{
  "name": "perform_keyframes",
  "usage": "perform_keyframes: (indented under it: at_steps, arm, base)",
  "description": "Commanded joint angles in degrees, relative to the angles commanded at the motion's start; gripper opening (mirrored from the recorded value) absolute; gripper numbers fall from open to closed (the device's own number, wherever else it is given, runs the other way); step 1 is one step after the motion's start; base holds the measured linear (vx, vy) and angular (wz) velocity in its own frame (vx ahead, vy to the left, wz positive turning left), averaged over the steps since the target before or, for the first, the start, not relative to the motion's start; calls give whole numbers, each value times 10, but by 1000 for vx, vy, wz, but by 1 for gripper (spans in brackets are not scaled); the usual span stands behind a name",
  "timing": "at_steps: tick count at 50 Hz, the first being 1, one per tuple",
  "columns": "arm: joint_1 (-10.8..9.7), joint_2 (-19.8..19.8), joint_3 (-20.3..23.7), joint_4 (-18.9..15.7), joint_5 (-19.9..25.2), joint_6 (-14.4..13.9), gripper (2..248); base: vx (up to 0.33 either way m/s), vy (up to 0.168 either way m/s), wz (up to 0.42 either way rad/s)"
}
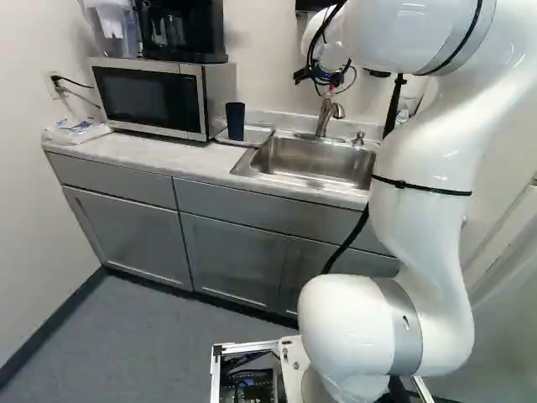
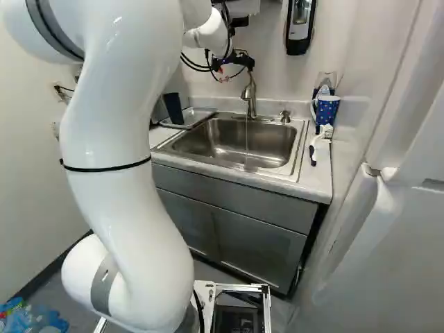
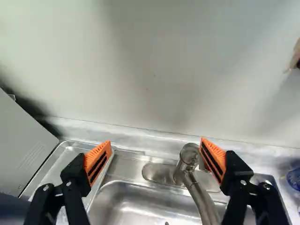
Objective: Rinse the cup and place it in the tray
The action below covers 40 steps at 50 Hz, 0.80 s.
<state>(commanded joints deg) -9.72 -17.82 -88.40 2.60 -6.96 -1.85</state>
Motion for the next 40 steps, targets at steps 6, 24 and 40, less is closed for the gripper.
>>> perform_keyframes:
  at_steps: [6, 24, 40]
  arm:
    - [2, 8, 9, 0, -7, 0, 247]
    - [2, 9, 11, 0, -17, 0, 247]
    - [3, 12, 14, 2, 28, 0, 247]
  base:
    - [0, 0, 0]
    - [0, 0, 0]
    - [0, 0, 0]
